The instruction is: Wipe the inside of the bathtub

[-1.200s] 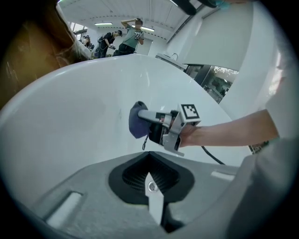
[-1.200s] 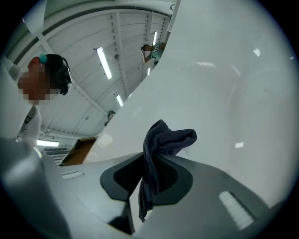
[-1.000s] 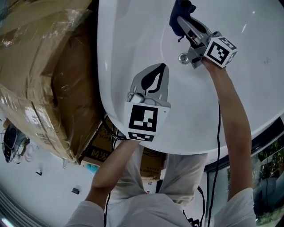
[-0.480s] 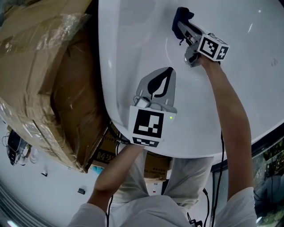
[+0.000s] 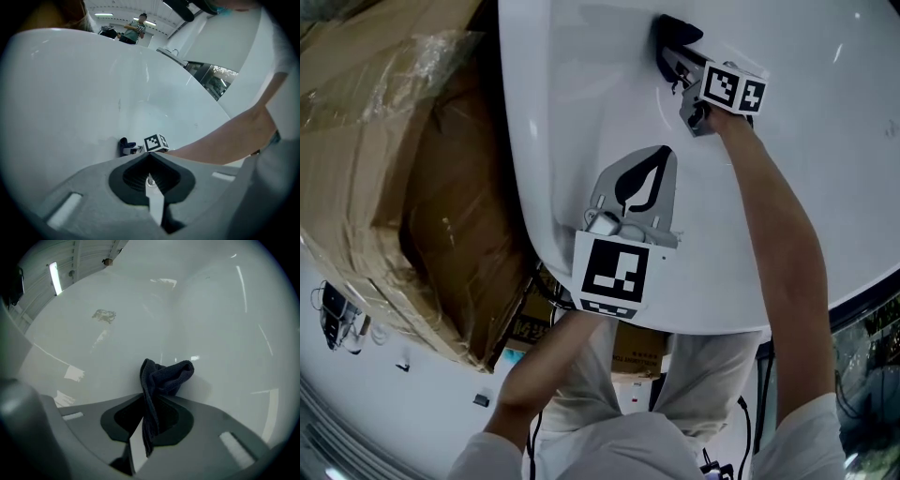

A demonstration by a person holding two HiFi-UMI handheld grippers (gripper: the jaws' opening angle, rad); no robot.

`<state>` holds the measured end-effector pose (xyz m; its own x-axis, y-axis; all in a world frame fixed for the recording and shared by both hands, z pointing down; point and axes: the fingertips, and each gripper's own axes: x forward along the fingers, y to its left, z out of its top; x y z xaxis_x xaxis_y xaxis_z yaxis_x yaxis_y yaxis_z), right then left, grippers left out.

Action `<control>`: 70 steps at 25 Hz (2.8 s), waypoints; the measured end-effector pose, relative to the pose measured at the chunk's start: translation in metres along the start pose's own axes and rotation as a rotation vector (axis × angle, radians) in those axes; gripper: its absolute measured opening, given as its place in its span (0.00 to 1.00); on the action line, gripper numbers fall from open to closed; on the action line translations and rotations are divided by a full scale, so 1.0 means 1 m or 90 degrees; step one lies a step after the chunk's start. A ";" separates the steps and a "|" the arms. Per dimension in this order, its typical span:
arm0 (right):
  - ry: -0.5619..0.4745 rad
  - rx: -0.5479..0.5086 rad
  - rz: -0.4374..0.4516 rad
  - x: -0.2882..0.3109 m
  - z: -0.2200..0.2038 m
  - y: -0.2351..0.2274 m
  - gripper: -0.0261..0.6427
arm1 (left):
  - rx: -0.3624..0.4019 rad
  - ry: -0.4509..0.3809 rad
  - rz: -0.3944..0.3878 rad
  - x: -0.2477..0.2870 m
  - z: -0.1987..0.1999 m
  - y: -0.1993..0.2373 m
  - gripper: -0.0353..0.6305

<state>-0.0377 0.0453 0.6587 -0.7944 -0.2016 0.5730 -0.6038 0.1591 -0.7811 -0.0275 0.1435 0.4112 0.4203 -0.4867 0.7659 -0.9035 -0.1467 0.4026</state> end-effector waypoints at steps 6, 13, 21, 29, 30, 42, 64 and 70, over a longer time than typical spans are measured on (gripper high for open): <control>0.024 -0.003 0.038 0.017 -0.002 0.021 0.11 | -0.008 -0.004 -0.003 0.002 0.001 -0.002 0.05; 0.023 0.001 0.075 0.013 0.002 0.036 0.11 | -0.005 -0.003 -0.008 0.000 0.001 -0.006 0.05; 0.011 -0.003 0.121 0.001 0.009 0.065 0.11 | -0.011 -0.013 0.002 -0.003 0.009 -0.006 0.05; -0.009 -0.015 0.178 -0.018 0.028 0.112 0.11 | -0.019 -0.022 0.004 -0.008 0.017 -0.014 0.05; -0.010 -0.015 0.182 -0.020 0.028 0.117 0.11 | -0.019 -0.022 0.004 -0.009 0.018 -0.015 0.05; -0.019 -0.060 0.261 -0.048 0.040 0.177 0.11 | -0.023 -0.020 0.011 -0.014 0.013 -0.017 0.05; -0.010 -0.215 0.434 -0.111 0.057 0.297 0.11 | -0.016 -0.060 0.035 -0.051 0.016 -0.025 0.05; -0.007 -0.228 0.464 -0.122 0.056 0.316 0.11 | -0.024 -0.055 0.056 -0.059 0.012 -0.023 0.05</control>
<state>-0.1277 0.0664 0.3278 -0.9967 0.0620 -0.0529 0.0784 0.5532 -0.8294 -0.0326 0.1653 0.3505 0.3295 -0.5687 0.7537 -0.9321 -0.0690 0.3555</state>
